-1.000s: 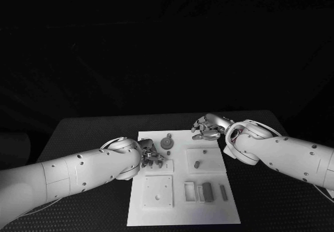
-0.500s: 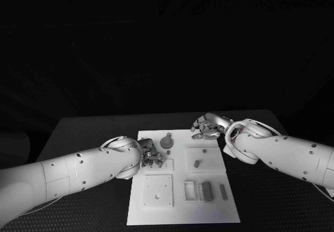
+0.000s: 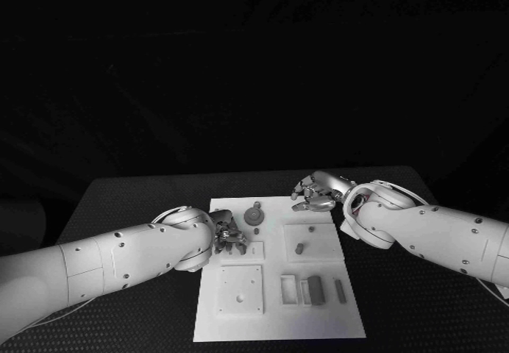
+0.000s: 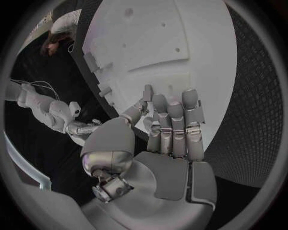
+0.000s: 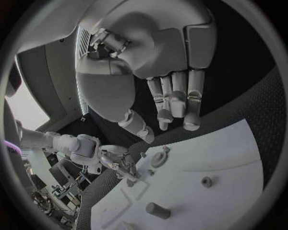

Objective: Assemble the parts on the task board

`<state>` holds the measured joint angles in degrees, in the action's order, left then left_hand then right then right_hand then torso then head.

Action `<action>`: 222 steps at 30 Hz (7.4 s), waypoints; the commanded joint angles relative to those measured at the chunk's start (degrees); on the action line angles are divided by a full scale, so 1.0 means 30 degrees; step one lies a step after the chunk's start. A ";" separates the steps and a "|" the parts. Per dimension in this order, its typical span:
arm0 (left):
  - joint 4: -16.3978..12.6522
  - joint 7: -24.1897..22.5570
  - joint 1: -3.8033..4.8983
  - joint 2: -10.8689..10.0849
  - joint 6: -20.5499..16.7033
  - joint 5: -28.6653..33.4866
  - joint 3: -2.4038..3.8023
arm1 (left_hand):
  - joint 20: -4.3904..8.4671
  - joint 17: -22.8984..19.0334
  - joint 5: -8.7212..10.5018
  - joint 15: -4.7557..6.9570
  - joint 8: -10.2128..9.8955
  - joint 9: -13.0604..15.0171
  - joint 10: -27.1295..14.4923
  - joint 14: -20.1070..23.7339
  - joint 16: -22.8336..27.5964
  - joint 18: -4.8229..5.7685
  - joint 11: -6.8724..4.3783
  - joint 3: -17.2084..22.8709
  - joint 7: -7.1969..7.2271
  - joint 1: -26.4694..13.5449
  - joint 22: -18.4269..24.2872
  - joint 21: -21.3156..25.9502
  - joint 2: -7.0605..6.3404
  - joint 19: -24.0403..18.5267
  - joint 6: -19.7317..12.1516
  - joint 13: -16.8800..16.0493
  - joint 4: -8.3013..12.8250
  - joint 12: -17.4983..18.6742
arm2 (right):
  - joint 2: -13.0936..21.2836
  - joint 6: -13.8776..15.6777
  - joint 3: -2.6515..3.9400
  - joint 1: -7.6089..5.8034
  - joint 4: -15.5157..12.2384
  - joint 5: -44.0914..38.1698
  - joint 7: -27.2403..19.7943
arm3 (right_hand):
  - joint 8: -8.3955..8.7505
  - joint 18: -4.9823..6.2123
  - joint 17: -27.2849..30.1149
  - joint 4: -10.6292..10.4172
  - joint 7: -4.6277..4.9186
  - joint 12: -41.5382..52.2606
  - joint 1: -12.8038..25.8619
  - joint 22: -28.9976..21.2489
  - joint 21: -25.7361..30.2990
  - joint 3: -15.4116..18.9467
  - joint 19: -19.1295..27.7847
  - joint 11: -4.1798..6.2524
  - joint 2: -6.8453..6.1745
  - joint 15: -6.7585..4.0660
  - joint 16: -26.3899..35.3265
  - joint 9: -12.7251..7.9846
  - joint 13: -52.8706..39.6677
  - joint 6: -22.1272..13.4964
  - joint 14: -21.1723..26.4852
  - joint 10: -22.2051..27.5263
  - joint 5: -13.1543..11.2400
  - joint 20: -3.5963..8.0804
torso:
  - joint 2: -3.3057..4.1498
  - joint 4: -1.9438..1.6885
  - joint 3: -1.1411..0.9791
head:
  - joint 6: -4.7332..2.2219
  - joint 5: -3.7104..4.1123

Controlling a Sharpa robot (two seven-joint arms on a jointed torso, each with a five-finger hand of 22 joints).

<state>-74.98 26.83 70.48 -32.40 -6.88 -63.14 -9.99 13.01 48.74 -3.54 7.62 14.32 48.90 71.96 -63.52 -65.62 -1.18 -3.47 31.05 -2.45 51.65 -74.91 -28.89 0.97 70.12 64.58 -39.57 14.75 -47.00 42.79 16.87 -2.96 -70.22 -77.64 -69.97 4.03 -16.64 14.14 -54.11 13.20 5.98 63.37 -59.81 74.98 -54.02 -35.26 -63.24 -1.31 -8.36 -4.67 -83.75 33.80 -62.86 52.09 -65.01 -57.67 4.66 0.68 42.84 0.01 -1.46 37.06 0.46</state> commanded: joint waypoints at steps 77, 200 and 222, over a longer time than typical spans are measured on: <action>-0.1313 -0.1012 -0.0098 -0.0741 0.0128 -0.0321 -0.0084 | -0.0007 -0.0813 -0.1585 -0.0020 -0.0050 0.0257 0.0009 0.0171 -0.0537 -0.0271 -0.0112 0.0490 0.0025 0.2140 -0.0386 0.0095 -0.1151 0.0338 0.0343 0.0477 0.0372 -0.0267 | 0.0048 -0.0168 0.0003 0.0086 0.0151 0.0439 -0.0339 | 0.0124 0.0287 0.0047 -0.0479 0.0536 0.0037 0.0460 0.0306 0.0159 0.0114 0.0120 0.0019 0.0070 -0.0046 0.0119 -0.0007 0.0109 0.0319 0.0155 0.0157 -0.0044 -0.0052 | 0.0016 -0.0003 0.0012 | 0.0074 -0.0019; -0.2934 -0.7190 -0.0070 -0.2745 -0.0126 -1.1946 -0.0194 | -0.0428 -0.1941 0.0043 -0.0482 -0.2562 -0.3416 -0.0908 0.1097 -0.1231 -0.0534 0.1059 -0.0874 -0.1263 0.1163 -0.0422 0.0747 -0.3348 -0.0061 -0.3896 0.0944 -0.0882 -0.0798 | 0.0253 -0.0119 0.0003 0.0273 0.0499 0.0609 -0.0500 | 0.0176 0.0287 0.0058 -0.0576 0.0550 0.0077 0.0460 0.0315 0.0177 0.0103 0.0128 0.0008 0.0032 -0.0036 0.0120 -0.0011 0.0172 0.0265 0.0165 0.0183 -0.0044 -0.0031 | 0.0014 0.0011 0.0002 | 0.0068 0.0003; -0.2359 -0.7307 -0.0099 -0.2391 0.0495 -1.1952 -0.0241 | -0.0456 -0.2026 -0.0114 -0.0461 -0.2181 -0.3914 -0.0933 0.1135 -0.1316 -0.0468 0.0972 -0.0861 -0.1168 0.2198 -0.0432 0.0678 -0.1846 -0.0123 -0.3111 0.0987 -0.0114 -0.0859 | 0.0207 -0.0124 0.0003 0.0273 0.0531 0.0616 -0.0528 | 0.0180 0.0287 0.0059 -0.0584 0.0551 0.0088 0.0454 0.0316 0.0175 0.0103 0.0122 0.0007 0.0038 -0.0036 0.0116 -0.0009 0.0181 0.0263 0.0161 0.0182 -0.0044 -0.0026 | 0.0012 0.0008 -0.0002 | 0.0124 0.0070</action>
<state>-82.03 5.58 70.20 -39.74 -6.60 -98.60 -10.73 11.94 42.70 -3.61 6.16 7.48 37.23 69.40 -60.56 -69.22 -1.13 -0.52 28.52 -5.51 58.32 -74.93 -26.90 -5.08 69.92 54.55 -36.70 14.12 -49.38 43.45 16.74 -2.96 -69.43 -76.03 -68.05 3.08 -16.46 14.15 -54.03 11.93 6.13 63.37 -58.90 74.98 -53.81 -34.96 -63.23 -1.31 -8.37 -4.75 -83.75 33.80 -62.40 51.94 -64.94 -57.67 4.66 0.67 42.88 0.03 -1.43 37.42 0.66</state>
